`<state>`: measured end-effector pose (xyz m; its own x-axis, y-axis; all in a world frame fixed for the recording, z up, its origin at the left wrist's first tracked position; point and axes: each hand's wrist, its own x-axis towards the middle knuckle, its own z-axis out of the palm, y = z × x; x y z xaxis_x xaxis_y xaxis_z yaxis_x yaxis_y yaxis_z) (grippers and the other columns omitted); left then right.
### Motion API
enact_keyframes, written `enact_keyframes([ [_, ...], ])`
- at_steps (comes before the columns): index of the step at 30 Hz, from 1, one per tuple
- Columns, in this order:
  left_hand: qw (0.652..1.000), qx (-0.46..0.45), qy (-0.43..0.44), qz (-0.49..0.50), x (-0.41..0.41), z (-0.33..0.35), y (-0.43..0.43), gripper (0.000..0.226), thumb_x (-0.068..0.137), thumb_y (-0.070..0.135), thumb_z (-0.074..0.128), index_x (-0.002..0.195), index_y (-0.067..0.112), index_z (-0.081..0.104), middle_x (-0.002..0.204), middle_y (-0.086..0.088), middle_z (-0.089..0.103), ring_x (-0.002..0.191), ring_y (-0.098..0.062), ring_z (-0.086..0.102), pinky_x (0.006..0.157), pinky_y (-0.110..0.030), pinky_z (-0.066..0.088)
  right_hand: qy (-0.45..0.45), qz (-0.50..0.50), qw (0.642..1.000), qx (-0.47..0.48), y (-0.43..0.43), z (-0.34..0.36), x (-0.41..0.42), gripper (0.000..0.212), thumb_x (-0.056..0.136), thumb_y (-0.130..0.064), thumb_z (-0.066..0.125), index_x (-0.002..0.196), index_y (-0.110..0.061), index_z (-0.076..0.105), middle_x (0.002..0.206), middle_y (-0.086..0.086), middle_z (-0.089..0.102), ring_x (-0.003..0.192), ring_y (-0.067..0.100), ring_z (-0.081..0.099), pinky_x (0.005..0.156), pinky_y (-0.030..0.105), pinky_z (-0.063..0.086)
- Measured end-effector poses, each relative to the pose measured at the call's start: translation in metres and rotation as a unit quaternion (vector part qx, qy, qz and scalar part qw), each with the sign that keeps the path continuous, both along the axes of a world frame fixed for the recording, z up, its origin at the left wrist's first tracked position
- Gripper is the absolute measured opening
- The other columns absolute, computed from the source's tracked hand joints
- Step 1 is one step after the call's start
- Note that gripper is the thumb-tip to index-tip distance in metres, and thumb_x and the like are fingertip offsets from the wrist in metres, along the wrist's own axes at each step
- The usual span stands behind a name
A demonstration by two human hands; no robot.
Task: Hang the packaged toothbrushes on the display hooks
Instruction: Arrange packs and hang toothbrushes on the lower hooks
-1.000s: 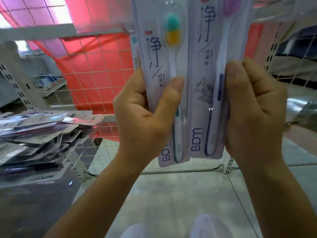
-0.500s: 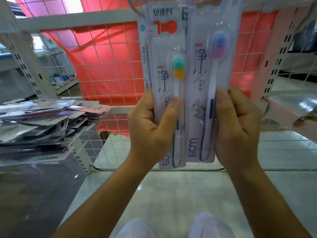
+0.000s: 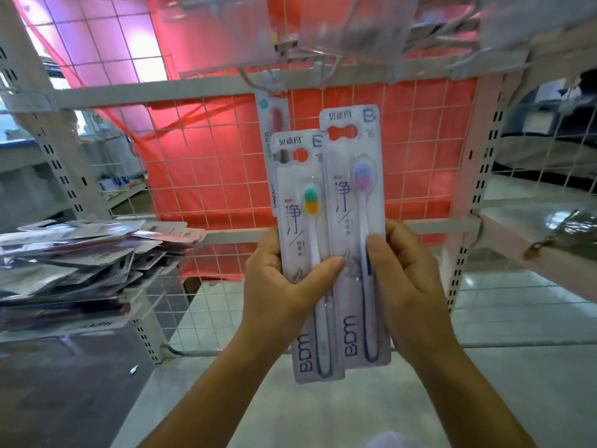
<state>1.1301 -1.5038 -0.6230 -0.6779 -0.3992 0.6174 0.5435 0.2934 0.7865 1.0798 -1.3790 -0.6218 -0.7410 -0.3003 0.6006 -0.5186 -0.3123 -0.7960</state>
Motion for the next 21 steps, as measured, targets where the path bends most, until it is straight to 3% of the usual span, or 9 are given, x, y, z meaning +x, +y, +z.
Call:
enact_keyframes([
  [2, 1.0, 0.001, -0.005, 0.0, 0.0, -0.003, -0.001, 0.049, 0.064, 0.038, 0.075, 0.106, 0.015, 0.063, 0.095, -0.002, 0.073, 0.086, -0.022, 0.073, 0.068, -0.031, 0.06, -0.022, 0.023, 0.999, 0.01, 0.001, -0.001, -0.001, 0.017, 0.087, -0.028, 0.055, 0.1, -0.02, 0.064, 0.092, 0.004, 0.069, 0.083, 0.022, 0.069, 0.071, 0.043, 0.06],
  [7, 1.0, 0.012, -0.025, 0.009, -0.001, -0.012, -0.003, 0.047, 0.063, 0.04, 0.074, 0.104, 0.02, 0.064, 0.095, 0.003, 0.074, 0.084, -0.018, 0.073, 0.066, -0.026, 0.059, -0.044, 0.039, 0.998, 0.027, 0.0, -0.009, -0.004, 0.024, 0.08, -0.023, 0.061, 0.104, -0.023, 0.062, 0.097, -0.004, 0.071, 0.09, 0.015, 0.071, 0.071, 0.03, 0.059],
  [11, 0.999, 0.02, -0.034, 0.037, -0.002, -0.019, -0.004, 0.044, 0.065, 0.044, 0.073, 0.101, 0.02, 0.065, 0.092, 0.003, 0.074, 0.082, -0.017, 0.073, 0.064, -0.027, 0.059, -0.063, 0.032, 0.997, 0.028, -0.003, -0.017, -0.004, 0.031, 0.079, -0.016, 0.064, 0.107, -0.028, 0.059, 0.1, -0.004, 0.071, 0.092, 0.014, 0.07, 0.073, 0.029, 0.058],
  [13, 0.998, 0.046, -0.037, 0.035, -0.004, -0.02, -0.005, 0.035, 0.077, 0.041, 0.077, 0.101, 0.02, 0.064, 0.093, 0.001, 0.074, 0.083, -0.018, 0.073, 0.065, -0.029, 0.06, -0.068, 0.026, 0.997, 0.028, -0.004, -0.018, -0.004, 0.037, 0.085, -0.003, 0.065, 0.11, -0.029, 0.057, 0.1, -0.005, 0.072, 0.092, 0.013, 0.07, 0.073, 0.027, 0.058],
  [15, 0.996, 0.079, -0.043, 0.03, -0.005, -0.021, -0.005, 0.028, 0.08, 0.037, 0.067, 0.102, 0.021, 0.063, 0.092, 0.001, 0.075, 0.083, -0.019, 0.073, 0.066, -0.029, 0.06, -0.068, 0.027, 0.997, 0.021, -0.003, -0.017, -0.004, 0.042, 0.087, 0.006, 0.06, 0.11, -0.029, 0.056, 0.097, -0.006, 0.072, 0.089, 0.011, 0.071, 0.071, 0.023, 0.057],
  [21, 0.991, 0.119, -0.039, 0.041, -0.006, -0.019, -0.008, 0.028, 0.08, 0.039, 0.052, 0.094, 0.017, 0.063, 0.078, -0.012, 0.069, 0.071, -0.026, 0.069, 0.062, -0.034, 0.061, -0.02, -0.012, 1.0, -0.005, -0.003, -0.003, -0.003, 0.034, 0.085, -0.007, 0.066, 0.109, -0.03, 0.056, 0.089, -0.007, 0.07, 0.081, 0.011, 0.069, 0.067, 0.02, 0.056],
])
